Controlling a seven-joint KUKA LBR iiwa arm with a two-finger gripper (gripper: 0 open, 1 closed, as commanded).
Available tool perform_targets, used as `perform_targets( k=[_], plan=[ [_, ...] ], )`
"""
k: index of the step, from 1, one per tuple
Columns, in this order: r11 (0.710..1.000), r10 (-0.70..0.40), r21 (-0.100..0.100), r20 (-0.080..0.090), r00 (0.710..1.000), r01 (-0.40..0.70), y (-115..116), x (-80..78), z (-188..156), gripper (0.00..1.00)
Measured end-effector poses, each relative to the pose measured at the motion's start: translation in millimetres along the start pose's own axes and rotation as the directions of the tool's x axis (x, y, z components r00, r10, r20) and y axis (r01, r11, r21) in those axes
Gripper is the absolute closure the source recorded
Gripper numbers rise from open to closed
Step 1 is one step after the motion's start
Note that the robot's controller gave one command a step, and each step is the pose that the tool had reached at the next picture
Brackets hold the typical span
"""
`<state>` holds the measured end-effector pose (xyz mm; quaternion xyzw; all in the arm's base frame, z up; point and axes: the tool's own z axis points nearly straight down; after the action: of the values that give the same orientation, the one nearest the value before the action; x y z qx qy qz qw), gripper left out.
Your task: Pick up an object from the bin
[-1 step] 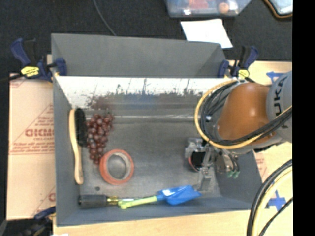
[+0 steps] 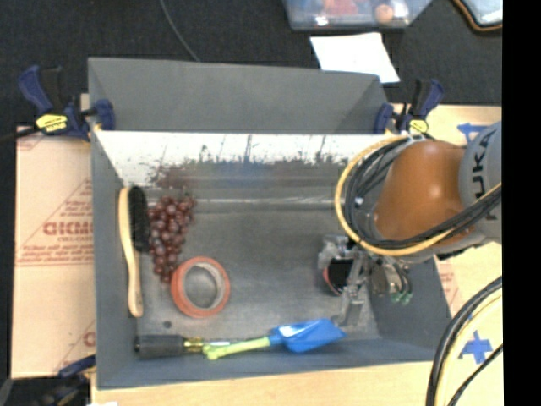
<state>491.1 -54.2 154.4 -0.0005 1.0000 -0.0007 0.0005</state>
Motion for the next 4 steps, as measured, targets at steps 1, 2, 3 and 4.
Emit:
perform_targets(
  k=[1,2,3,4],
  plan=[
    [0.984,-0.180,0.005,0.026,0.983,0.180,36.4,5.6,80.2,0.00],
    [0.989,-0.149,0.003,0.009,0.989,0.149,40.2,14.5,-3.6,0.00],
    [0.994,-0.110,-0.002,0.017,0.994,0.110,216.1,7.5,55.1,0.00],
    [0.957,-0.291,0.011,0.030,0.956,0.291,147.8,11.7,81.4,0.00]
  ],
)
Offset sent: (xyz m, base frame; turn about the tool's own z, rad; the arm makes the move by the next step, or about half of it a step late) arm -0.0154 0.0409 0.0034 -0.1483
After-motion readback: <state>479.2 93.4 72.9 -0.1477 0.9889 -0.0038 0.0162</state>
